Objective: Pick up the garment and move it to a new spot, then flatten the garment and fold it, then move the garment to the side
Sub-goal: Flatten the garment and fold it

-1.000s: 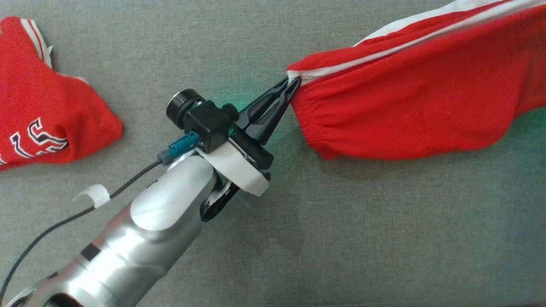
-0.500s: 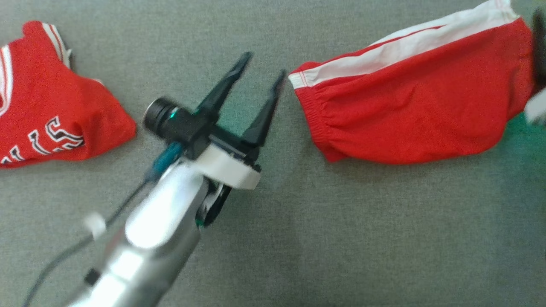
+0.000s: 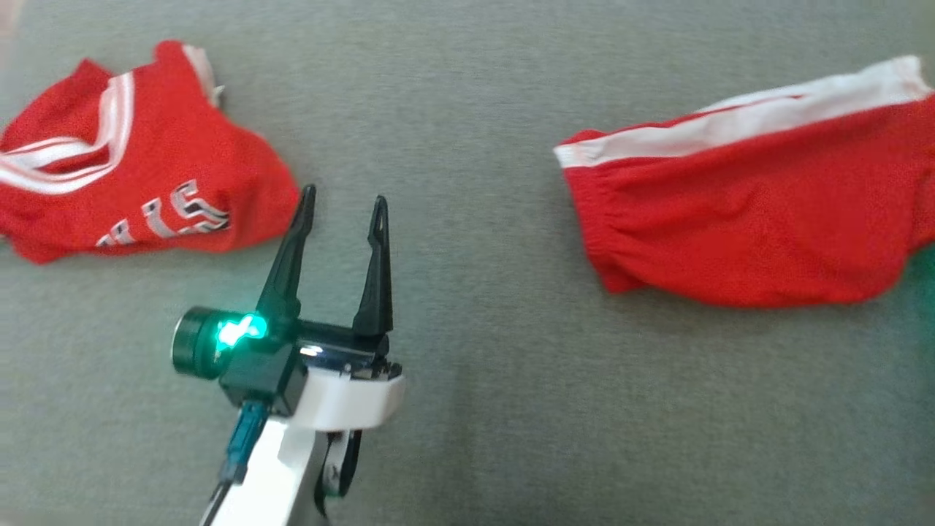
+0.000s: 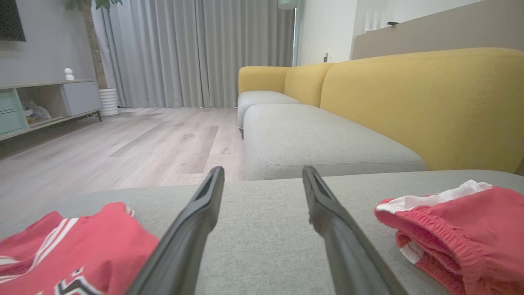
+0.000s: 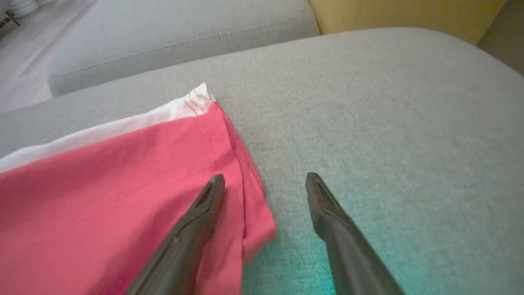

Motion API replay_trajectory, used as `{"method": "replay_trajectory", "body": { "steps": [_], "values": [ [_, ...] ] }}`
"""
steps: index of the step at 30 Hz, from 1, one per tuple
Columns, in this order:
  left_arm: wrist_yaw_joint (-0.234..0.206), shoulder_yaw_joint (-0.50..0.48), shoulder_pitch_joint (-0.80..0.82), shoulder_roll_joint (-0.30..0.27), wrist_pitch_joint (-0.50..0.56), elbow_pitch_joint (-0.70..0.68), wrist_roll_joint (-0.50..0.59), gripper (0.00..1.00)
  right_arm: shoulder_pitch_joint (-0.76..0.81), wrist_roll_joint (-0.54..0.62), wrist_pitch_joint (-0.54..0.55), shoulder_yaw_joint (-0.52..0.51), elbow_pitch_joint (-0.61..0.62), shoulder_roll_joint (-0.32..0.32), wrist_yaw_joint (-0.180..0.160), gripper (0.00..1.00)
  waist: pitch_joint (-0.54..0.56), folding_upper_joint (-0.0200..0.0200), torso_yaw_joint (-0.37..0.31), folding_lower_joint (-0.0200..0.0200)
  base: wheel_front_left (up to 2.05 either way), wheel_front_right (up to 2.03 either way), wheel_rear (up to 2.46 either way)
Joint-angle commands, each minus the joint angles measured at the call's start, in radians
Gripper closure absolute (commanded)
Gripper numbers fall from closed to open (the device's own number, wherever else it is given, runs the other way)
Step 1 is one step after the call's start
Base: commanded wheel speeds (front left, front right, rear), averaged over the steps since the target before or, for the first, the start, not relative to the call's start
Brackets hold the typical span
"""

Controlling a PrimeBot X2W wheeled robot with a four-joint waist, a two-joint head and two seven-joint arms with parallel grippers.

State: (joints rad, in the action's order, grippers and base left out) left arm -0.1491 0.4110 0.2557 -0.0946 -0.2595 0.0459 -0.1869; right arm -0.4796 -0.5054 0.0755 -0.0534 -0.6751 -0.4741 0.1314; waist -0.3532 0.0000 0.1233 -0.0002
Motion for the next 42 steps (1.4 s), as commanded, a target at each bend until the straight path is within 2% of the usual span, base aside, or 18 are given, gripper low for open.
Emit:
{"method": "replay_trajectory", "body": {
  "steps": [1, 6, 7, 8, 9, 12, 17, 25, 29, 34, 35, 36, 42],
  "values": [
    [0.006, -0.047, -0.005, 0.004, -0.002, -0.048, 0.015, 0.00, -0.006, -0.014, 0.007, -0.004, -0.006, -0.031, -0.001, 0.00, 0.009, 0.0000, 0.036, 0.0002, 0.00, 0.00, 0.00],
    [0.029, -0.083, -0.034, 0.021, -0.002, -0.072, 0.039, 0.00, -0.017, -0.036, 0.031, -0.016, -0.085, -0.023, -0.001, 0.02, 0.000, 0.0000, 0.074, 0.0002, 0.00, 0.00, 0.00],
    [0.034, -0.089, -0.035, 0.023, -0.002, -0.074, 0.042, 0.00, -0.023, -0.041, 0.035, -0.015, -0.097, -0.021, -0.001, 0.30, -0.003, 0.0000, 0.076, 0.0002, 0.00, 0.00, 0.00],
    [0.039, -0.094, -0.035, 0.025, -0.002, -0.076, 0.046, 0.00, -0.028, -0.043, 0.035, -0.013, -0.106, -0.020, -0.001, 0.70, -0.006, 0.0000, 0.077, 0.0002, 0.00, 0.00, 0.00],
    [0.043, -0.100, -0.036, 0.027, -0.002, -0.078, 0.049, 0.00, -0.032, -0.046, 0.032, -0.011, -0.113, -0.020, -0.001, 1.00, -0.008, 0.0000, 0.077, 0.0002, 0.00, 0.00, 0.00],
    [0.049, -0.118, -0.040, 0.032, -0.002, -0.079, 0.060, 0.00, -0.046, -0.048, 0.003, -0.017, -0.126, -0.023, -0.001, 1.00, -0.006, 0.0000, 0.060, 0.0002, 0.00, 0.00, 0.00],
    [0.066, -0.134, -0.055, 0.037, -0.002, -0.070, 0.070, 0.00, -0.038, -0.043, -0.022, -0.021, -0.132, -0.021, -0.001, 1.00, 0.026, 0.0000, -0.006, 0.0002, 0.00, 0.00, 0.00],
    [0.092, -0.147, -0.066, 0.042, -0.002, -0.059, 0.080, 0.00, 0.048, -0.059, -0.046, -0.039, -0.062, -0.044, -0.001, 1.00, 0.077, 0.0000, -0.113, 0.0002, 0.00, 0.00, 0.00],
    [0.098, -0.148, -0.071, 0.043, -0.002, -0.053, 0.082, 0.00, 0.067, -0.064, -0.106, -0.048, 0.021, -0.029, -0.001, 1.00, 0.101, 0.0000, -0.135, 0.0002, 0.00, 0.00, 0.00],
    [0.103, -0.146, -0.093, 0.044, -0.002, -0.041, 0.082, 0.00, 0.084, -0.048, -0.164, -0.003, 0.163, -0.008, -0.001, 1.00, 0.140, 0.0000, -0.139, 0.0002, 0.00, 0.00, 0.00],
    [0.103, -0.146, -0.093, 0.044, -0.002, -0.041, 0.082, 0.00, 0.084, -0.048, -0.164, -0.003, 0.163, -0.008, -0.001, 1.00, 0.140, 0.0000, -0.139, 0.0002, 0.00, 0.00, 0.00],
    [0.106, -0.146, -0.104, 0.044, -0.002, -0.037, 0.082, 0.00, 0.086, -0.036, -0.164, 0.030, 0.226, 0.005, -0.001, 1.00, 0.155, 0.0000, -0.134, 0.0002, 0.00, 0.00, 0.00],
    [0.111, -0.140, -0.130, 0.044, -0.002, -0.029, 0.077, 0.00, 0.100, 0.005, -0.108, 0.128, 0.384, 0.073, -0.001, 1.00, 0.186, 0.0000, -0.106, 0.0002, 0.00, 0.00, 0.00]
  ]
}}
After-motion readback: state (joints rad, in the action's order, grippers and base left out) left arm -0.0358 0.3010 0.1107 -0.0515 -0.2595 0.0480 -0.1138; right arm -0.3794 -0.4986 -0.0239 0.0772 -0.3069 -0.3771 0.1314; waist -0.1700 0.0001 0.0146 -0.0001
